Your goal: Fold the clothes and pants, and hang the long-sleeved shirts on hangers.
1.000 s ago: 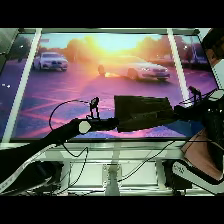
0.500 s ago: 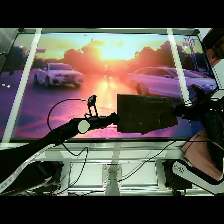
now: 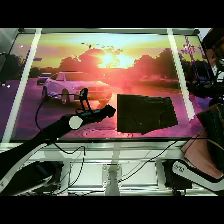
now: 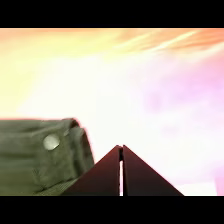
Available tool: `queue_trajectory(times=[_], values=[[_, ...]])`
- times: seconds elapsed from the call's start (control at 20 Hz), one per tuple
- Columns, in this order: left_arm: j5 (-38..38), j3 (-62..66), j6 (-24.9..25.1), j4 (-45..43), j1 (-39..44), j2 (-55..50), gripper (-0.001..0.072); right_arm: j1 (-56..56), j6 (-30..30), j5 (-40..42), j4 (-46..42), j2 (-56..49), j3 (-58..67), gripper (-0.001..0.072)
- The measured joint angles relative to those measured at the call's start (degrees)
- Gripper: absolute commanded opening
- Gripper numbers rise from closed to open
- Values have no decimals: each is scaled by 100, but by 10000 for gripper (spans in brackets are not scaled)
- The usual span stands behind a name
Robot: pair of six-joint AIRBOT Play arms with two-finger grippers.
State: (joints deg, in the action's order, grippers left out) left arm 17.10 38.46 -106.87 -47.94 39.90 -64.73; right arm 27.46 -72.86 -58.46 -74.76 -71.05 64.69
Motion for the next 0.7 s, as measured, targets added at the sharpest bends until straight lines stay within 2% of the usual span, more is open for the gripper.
queue_trajectory(times=[0.15, 0.2, 0.25, 0.4, 0.7], values=[[-4, 0, 122, 0, -118, 39, 608, 566, 1038, -1040, 1209, -623, 103, 36], [-4, -2, 168, -2, -146, 44, 608, 717, 1401, -1574, 1738, -874, 120, 158], [-13, 0, 195, 0, -166, 48, 608, 833, 1690, -1996, 2155, -1126, 131, 391], [-22, -2, 251, -2, -197, 55, 608, 970, 2175, -2660, 2715, -1604, 153, 550], [-39, 0, 293, -2, -214, 57, 609, 675, 2516, -2605, 2249, -1860, 166, 553]])
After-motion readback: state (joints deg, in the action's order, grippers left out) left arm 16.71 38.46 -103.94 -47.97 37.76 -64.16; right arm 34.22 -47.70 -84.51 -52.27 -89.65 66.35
